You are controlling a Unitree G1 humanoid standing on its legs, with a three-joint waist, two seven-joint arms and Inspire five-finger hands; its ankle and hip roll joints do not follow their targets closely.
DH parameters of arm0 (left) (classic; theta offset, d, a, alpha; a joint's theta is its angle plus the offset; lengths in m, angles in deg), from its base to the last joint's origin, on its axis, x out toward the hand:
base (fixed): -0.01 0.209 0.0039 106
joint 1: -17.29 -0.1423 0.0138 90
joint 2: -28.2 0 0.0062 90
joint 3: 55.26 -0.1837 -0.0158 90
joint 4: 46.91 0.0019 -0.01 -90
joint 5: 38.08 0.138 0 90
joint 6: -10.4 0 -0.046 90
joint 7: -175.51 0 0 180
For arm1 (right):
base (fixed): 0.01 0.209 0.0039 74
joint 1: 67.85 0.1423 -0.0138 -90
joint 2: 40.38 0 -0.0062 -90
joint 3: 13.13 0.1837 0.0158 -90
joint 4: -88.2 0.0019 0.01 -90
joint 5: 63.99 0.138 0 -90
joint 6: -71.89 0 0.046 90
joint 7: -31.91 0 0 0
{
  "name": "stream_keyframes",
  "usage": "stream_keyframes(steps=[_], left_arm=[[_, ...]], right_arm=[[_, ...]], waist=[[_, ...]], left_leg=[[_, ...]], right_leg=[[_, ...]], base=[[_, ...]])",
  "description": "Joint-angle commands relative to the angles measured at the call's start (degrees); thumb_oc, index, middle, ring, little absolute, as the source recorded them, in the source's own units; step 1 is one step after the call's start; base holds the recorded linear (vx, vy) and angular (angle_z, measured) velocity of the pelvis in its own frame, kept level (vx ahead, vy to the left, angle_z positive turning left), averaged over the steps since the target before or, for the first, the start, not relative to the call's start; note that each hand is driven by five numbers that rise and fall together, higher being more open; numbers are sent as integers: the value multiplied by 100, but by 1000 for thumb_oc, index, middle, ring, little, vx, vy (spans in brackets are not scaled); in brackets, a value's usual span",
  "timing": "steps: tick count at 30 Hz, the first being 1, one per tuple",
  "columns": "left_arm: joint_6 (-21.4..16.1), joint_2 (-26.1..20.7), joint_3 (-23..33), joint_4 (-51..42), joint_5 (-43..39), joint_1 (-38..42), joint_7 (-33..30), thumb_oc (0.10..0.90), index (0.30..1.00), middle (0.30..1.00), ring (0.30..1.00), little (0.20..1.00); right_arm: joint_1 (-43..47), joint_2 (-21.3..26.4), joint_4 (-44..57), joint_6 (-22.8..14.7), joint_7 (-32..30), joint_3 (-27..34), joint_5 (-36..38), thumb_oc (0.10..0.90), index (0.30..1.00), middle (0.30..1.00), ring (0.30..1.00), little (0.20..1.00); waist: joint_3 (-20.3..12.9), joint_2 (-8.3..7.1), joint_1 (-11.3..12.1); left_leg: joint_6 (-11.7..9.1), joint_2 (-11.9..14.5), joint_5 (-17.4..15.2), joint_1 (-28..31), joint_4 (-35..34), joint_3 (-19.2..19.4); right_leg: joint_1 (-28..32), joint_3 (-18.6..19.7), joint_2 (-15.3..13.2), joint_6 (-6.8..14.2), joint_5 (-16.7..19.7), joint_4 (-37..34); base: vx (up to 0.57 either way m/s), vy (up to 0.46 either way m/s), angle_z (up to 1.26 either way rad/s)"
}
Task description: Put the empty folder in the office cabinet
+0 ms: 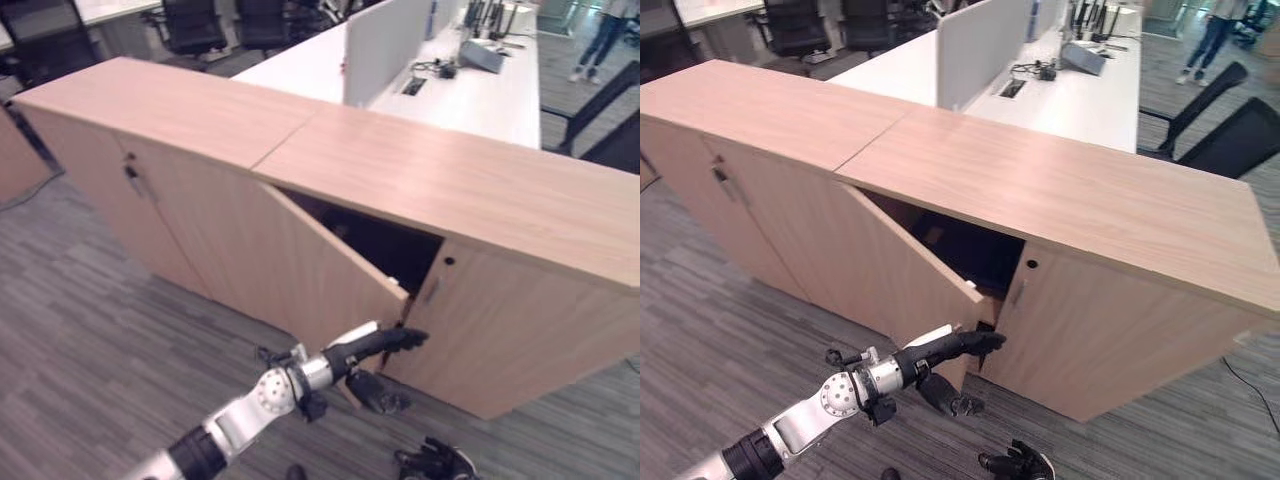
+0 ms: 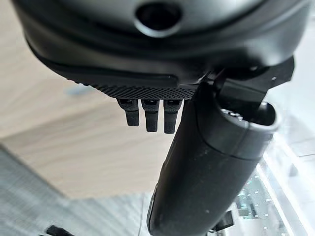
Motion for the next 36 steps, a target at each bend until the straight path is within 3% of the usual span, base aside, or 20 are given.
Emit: stream_keyframes(steps=[1, 2, 3, 6, 8, 12, 15, 18, 19, 21, 22, 23, 26, 28, 29, 33, 36], left_arm=[[-411, 268, 600, -257, -201, 470, -121, 800, 900, 900, 900, 900], [-413, 273, 602, -255, -199, 467, -121, 800, 900, 900, 900, 900], [-415, 299, 767, -134, -257, 541, -83, 800, 900, 900, 900, 900], [-399, 327, 1006, -83, -283, 430, -121, 800, 900, 900, 900, 900], [-390, 371, 1070, -10, -291, 379, -142, 800, 900, 900, 900, 900], [-367, 351, 1417, 204, -236, 214, -261, 800, 900, 900, 900, 900], [-327, 281, 1597, 225, -266, 85, -239, 800, 900, 900, 900, 900], [-308, 157, 1763, 226, -289, -28, -225, 800, 900, 900, 900, 900], [-308, 157, 1764, 225, -290, -28, -225, 800, 900, 900, 900, 900], [-338, 19, 1890, 202, -313, -72, -216, 800, 900, 900, 900, 900], [-370, -113, 1934, 203, -197, -59, -199, 800, 900, 900, 900, 900], [-395, -233, 1942, 257, -109, -35, -172, 800, 900, 900, 900, 900], [-332, -607, 1922, 480, -65, 145, -43, 800, 900, 900, 900, 900], [-335, -734, 1944, 567, -131, 227, -61, 800, 900, 900, 900, 900], [-329, -875, 2034, 991, -318, 479, -129, 800, 900, 900, 900, 900], [-391, -970, 2149, 1488, -345, 707, -302, 800, 900, 900, 900, 900], [-459, -1400, 2241, 1990, -253, 1069, -363, 800, 900, 900, 900, 900]], right_arm=[[-183, 198, -502, -61, 22, -13, 48, 800, 900, 900, 900, 900], [-183, 203, -506, -64, 27, -13, 47, 800, 900, 900, 900, 900], [-203, 400, -960, -60, 69, 204, 62, 800, 900, 900, 900, 900], [-154, 504, -1353, -58, 105, 383, 135, 800, 900, 900, 900, 900], [-124, 514, -1413, -56, 102, 396, 154, 800, 900, 900, 900, 900], [-72, 572, -1456, -92, 105, 412, 245, 800, 900, 900, 900, 900], [-60, 637, -1426, -87, 128, 402, 246, 800, 900, 900, 900, 900], [-17, 720, -1351, -73, 150, 347, 185, 800, 900, 900, 900, 900], [-17, 720, -1351, -73, 150, 347, 185, 800, 900, 900, 900, 900], [-15, 809, -1214, -64, 205, 267, 69, 800, 900, 900, 900, 900], [-37, 855, -1191, -66, 229, 240, -82, 800, 900, 900, 900, 900], [-37, 887, -1173, -59, 237, 229, -165, 800, 900, 900, 900, 900], [60, 1008, -1173, -27, 306, 173, -359, 800, 900, 900, 900, 900], [133, 1014, -1181, -18, 296, 137, -317, 800, 900, 900, 900, 900], [154, 968, -1230, -4, 373, 143, -274, 800, 900, 900, 900, 900], [129, 939, -1363, 18, 425, 230, -268, 800, 900, 900, 900, 900], [37, 931, -1688, 94, 511, 443, -286, 800, 900, 900, 900, 900]], waist=[[-90, 165, 64], [-91, 173, 68], [-130, 178, -39], [-180, 217, -118], [-194, 231, -142], [-197, 228, -262], [-131, 253, -286], [-62, 273, -261], [-62, 276, -263], [-20, 276, -218], [-1, 301, -161], [-16, 293, -137], [6, 342, -112], [15, 364, -121], [-120, 498, -168], [-218, 592, -208], [-309, 679, -293]], left_leg=[[-1, 186, -532, 132, -7, -273], [-7, 194, -533, 134, -7, -269], [-132, 389, -470, 158, -7, -173], [-266, 628, -388, 234, 13, -6], [-299, 708, -375, 261, 45, 68], [-414, 1115, -490, 181, 731, 360], [-436, 1380, -723, 81, 1472, 355], [-368, 1584, -619, -167, 2413, 224], [-369, 1588, -624, -173, 2422, 221], [-175, 1425, -469, -427, 2752, -106], [-63, 1012, -606, -796, 2872, -642], [-16, 712, -738, -930, 2695, -933], [14, 149, -970, -918, 2216, -1450], [-27, 89, -968, -941, 2257, -1513], [-47, 64, -1041, -576, 1860, -1439], [-38, -7, -1027, -126, 1328, -1333], [8, -15, -902, 233, 692, -1157]], right_leg=[[234, -38, 319, 61, -600, 224], [238, -35, 330, 56, -593, 211], [293, 62, 546, 9, -595, -35], [340, 226, 812, -98, -653, -204], [346, 296, 887, -139, -702, -218], [391, 634, 1246, -344, -891, -219], [538, 847, 1434, -461, -1043, -219], [657, 1034, 1598, -631, -1099, -219], [656, 1032, 1601, -631, -1099, -219], [599, 1148, 1622, -716, -1058, -219], [589, 1284, 1618, -707, -1070, -219], [563, 1360, 1569, -671, -1024, -219], [560, 1568, 1557, -586, -913, -219], [552, 1615, 1560, -583, -904, -219], [613, 1741, 1593, -548, -920, -219], [672, 1810, 1506, -476, -886, -217], [595, 1892, 1381, -372, -834, -159]], base=[[31, -187, -33], [46, -275, -25], [44, -250, -19], [43, -243, -20], [30, -158, -42], [30, -220, -39], [62, -170, -50], [28, -139, -33], [16, -53, -41], [-85, -28, -28], [-96, 35, -13], [0, 75, -44], [23, 84, -79], [40, 92, -47], [85, 117, -37], [77, 147, -40], [43, 150, -45]])
